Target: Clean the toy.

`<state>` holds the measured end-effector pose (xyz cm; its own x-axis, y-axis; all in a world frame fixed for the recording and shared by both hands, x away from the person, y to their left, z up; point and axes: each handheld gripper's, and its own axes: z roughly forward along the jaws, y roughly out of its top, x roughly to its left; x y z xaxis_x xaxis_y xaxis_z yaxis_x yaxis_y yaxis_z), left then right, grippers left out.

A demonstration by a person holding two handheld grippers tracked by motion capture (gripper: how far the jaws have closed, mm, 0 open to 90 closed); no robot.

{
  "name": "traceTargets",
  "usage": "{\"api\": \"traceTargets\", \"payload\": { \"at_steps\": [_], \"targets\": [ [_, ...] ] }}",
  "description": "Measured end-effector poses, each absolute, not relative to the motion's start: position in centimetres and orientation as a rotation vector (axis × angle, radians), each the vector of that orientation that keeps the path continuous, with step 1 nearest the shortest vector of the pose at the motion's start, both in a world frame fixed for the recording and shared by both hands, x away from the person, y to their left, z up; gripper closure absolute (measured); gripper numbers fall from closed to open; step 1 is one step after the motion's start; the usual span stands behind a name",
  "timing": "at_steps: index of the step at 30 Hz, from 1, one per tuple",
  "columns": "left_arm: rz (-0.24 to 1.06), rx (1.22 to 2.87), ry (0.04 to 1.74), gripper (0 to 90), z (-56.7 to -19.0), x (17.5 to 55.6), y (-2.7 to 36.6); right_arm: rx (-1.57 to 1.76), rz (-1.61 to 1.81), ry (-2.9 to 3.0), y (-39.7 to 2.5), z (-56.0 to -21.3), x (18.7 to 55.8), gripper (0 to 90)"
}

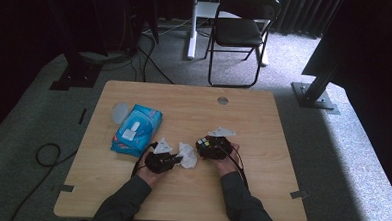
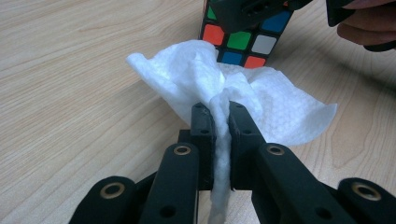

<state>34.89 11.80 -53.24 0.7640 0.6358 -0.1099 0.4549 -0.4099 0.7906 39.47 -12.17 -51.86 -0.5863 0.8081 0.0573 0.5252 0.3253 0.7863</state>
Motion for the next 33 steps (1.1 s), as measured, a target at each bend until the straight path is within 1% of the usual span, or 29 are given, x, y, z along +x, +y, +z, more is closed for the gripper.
{"api": "traceTargets", "payload": {
  "at_steps": [20, 33],
  "targets": [
    [0.255, 2.076, 0.818, 82.9, -53.33, 34.88, 11.73, 1.198, 1.103, 2.241, -11.87, -51.96, 39.83, 33.5],
    [0.258, 2.076, 0.817, 82.9, -53.28, 34.87, 11.81, 1.098, 1.152, 2.287, -12.32, -51.52, 39.12, 21.8]
  ]
}}
